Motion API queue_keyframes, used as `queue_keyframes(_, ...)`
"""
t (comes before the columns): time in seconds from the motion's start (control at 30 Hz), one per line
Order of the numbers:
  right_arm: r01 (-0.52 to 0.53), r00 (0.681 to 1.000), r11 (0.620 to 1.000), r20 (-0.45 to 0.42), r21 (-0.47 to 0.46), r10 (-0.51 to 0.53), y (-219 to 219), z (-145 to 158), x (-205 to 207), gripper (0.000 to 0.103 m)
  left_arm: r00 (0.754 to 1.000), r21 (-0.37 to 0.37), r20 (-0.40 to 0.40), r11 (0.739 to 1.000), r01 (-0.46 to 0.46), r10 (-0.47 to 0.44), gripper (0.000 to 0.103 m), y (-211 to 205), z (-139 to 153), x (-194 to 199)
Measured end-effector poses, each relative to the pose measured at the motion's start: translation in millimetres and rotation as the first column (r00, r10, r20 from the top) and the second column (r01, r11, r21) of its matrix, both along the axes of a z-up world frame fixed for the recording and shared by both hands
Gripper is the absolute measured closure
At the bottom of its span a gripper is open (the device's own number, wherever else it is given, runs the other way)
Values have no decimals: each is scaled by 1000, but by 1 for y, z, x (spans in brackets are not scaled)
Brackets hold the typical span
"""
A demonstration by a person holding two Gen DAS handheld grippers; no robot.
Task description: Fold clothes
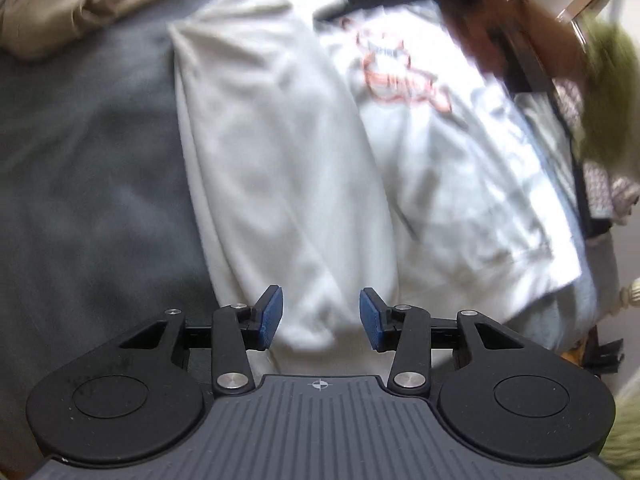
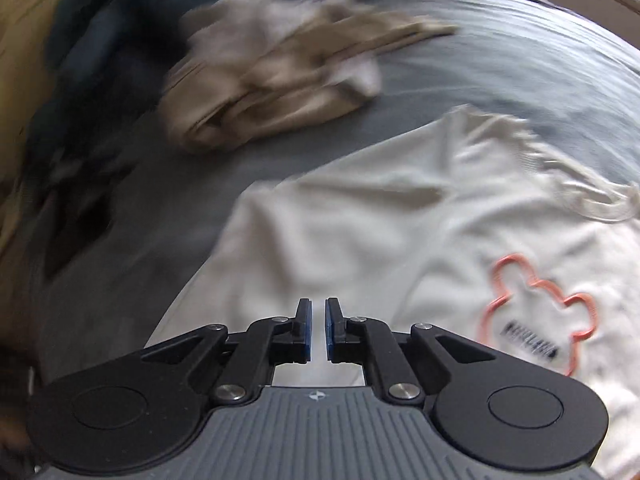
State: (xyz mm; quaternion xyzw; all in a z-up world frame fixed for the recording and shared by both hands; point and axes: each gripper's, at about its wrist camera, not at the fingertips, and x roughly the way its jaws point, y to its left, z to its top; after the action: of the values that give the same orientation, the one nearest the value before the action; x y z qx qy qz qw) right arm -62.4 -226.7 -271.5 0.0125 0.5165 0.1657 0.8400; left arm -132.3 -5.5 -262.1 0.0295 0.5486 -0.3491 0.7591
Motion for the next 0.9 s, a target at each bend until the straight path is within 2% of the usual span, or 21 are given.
queue_keyframes(0.13,-172,983,983,-68,-64,168,49,-8,-46,93,990,-24,136,999,-26,29,61,-1,5,58)
queue_keyframes(0.23,-144,988,984,-78,-106,136,57,-12,-78,93,968,-39,252,999,5,5,61,-35,-3,116)
queue_keyframes(0.33,-38,996,997,-88,-72,31,59,3,-95,90,950,-30,310,998,59,-47,61,-63,-9,158)
queue_keyframes(0.43,4,997,1000,-80,-25,-6,69,11,-110,89,952,48,277,992,118,-127,60,-74,-27,175)
queue_keyframes(0.5,7,993,999,-118,-54,-14,72,4,-125,84,960,102,229,985,139,-159,60,-71,-43,174)
queue_keyframes(0.57,24,987,997,-155,-78,-36,72,-2,-141,84,963,103,222,986,133,-153,60,-59,-49,170)
queue_keyframes(0.63,103,975,992,-190,-72,-115,58,-3,-157,84,964,107,223,986,124,-146,60,-52,-43,165)
queue_keyframes(0.73,176,970,984,-164,-42,-180,49,19,-172,80,962,111,236,988,112,-135,59,-48,-32,159)
queue_keyframes(0.83,136,986,991,-103,15,-134,64,36,-177,80,959,101,238,986,133,-154,59,-49,-25,152)
queue_keyframes(0.9,82,993,995,-94,54,-76,80,31,-173,80,955,119,233,980,160,-185,58,-55,-29,147)
